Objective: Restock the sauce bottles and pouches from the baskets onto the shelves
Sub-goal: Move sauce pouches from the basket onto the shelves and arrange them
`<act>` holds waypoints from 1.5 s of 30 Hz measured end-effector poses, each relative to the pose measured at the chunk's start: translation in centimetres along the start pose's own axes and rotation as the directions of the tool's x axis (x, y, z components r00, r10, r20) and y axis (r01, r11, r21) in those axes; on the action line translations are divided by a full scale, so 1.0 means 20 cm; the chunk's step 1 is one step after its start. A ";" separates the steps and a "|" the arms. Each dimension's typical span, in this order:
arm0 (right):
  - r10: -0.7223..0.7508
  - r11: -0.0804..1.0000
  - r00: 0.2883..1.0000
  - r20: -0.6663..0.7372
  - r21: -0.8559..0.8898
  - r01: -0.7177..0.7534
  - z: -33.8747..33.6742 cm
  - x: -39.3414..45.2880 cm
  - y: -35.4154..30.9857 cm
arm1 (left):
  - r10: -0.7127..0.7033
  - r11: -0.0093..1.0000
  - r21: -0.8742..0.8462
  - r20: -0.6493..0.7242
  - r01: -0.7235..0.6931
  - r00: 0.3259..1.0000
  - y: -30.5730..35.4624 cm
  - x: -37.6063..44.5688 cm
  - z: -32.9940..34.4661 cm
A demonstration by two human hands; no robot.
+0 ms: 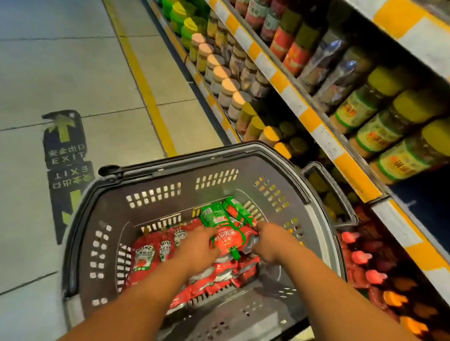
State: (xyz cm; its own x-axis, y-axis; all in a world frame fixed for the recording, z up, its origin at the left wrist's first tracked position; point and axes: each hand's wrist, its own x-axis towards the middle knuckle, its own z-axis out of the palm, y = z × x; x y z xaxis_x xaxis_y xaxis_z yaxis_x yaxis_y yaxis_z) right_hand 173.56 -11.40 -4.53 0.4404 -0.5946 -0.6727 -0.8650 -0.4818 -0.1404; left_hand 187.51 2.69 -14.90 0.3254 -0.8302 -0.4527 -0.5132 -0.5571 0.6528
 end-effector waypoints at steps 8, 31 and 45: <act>0.083 0.982 0.997 0.003 0.170 -0.082 0.16 0.15 0.11 | -0.077 0.984 0.155 -0.035 0.082 0.996 0.04 0.10 0.19; 0.228 0.956 0.972 -0.061 0.204 -0.212 0.20 0.34 0.10 | 0.053 0.998 0.030 -0.289 -0.046 0.956 0.07 0.16 0.02; 0.119 0.984 0.963 -0.241 -0.099 -0.146 0.20 0.33 0.08 | 0.063 0.994 0.105 -0.297 -0.033 0.953 0.08 0.26 0.01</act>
State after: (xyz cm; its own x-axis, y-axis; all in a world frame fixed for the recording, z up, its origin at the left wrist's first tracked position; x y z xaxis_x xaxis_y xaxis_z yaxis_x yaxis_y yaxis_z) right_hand 174.17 -13.49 -12.03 0.3793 -0.7851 -0.4897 -0.8921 -0.4508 0.0317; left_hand 188.30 -2.48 -16.31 0.5135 -0.8319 -0.2103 -0.6038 -0.5245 0.6003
